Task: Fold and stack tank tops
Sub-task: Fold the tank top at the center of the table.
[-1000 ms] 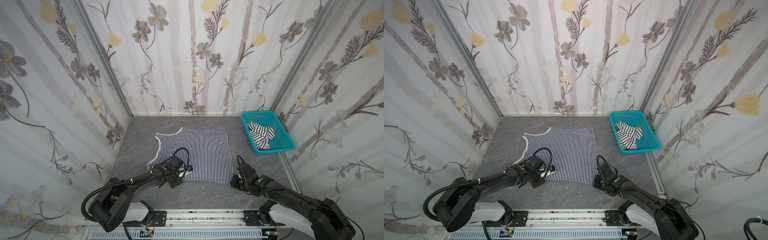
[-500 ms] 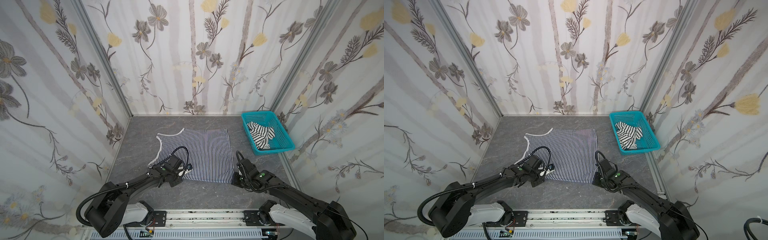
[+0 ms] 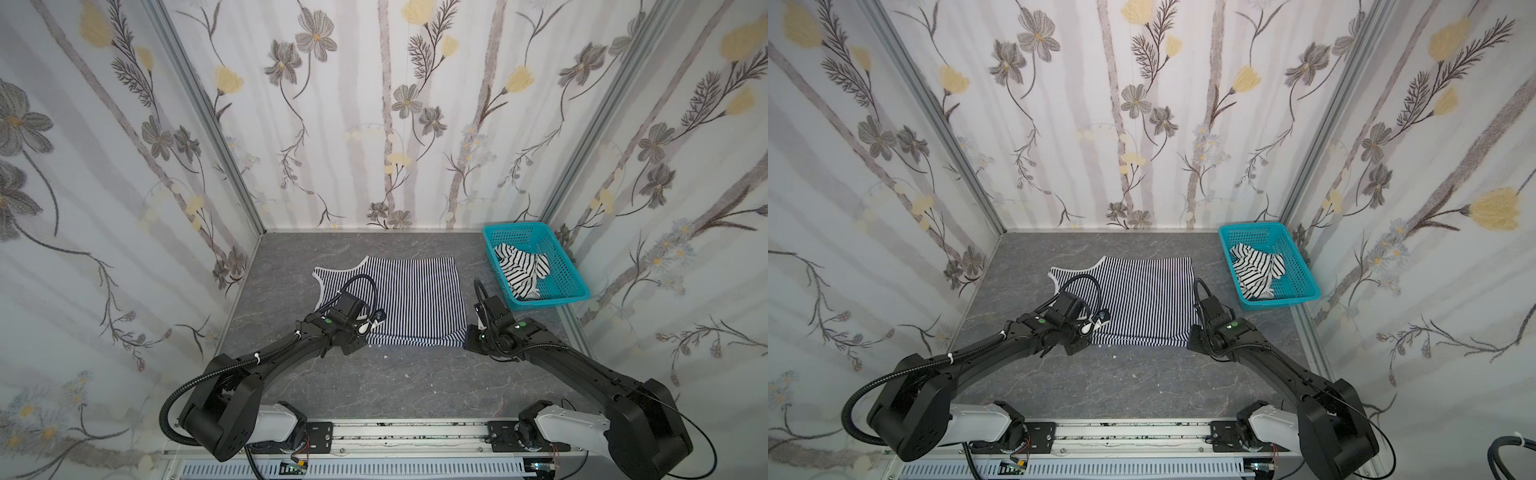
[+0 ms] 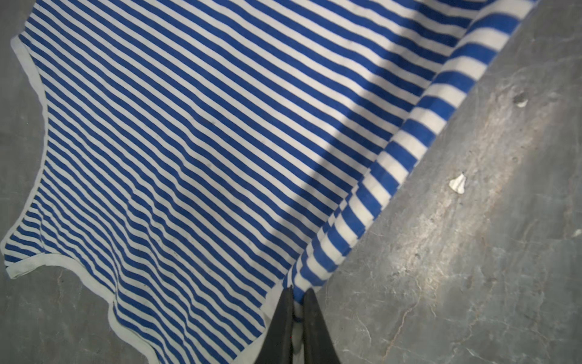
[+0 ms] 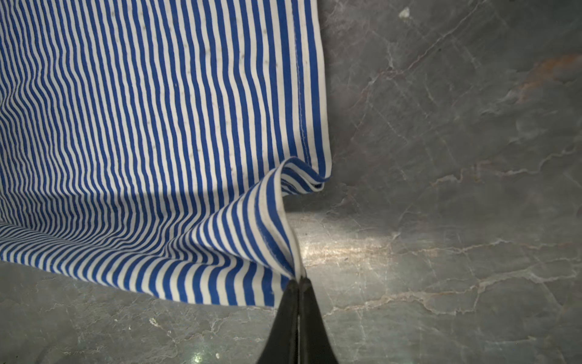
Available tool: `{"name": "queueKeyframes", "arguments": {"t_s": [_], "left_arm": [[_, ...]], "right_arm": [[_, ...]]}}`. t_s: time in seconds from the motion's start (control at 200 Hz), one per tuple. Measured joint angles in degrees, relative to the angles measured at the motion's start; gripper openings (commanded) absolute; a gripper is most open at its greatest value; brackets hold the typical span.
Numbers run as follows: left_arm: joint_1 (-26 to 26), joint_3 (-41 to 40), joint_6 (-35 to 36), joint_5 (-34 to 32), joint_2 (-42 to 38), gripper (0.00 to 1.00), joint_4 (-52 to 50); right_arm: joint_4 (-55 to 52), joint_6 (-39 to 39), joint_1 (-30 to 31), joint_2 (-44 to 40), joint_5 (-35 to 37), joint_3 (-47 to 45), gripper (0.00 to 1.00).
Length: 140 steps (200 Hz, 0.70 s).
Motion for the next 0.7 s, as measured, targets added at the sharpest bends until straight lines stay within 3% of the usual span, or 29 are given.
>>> {"name": "queueKeyframes", "arguments": {"t_s": [0.699], "left_arm": [[3.6, 13.5, 2.3, 1.6, 17.5, 0.09, 1.2]], "right_arm": [[1.5, -10.4, -8.8, 18.1, -0.6, 15.0, 0.06]]}}
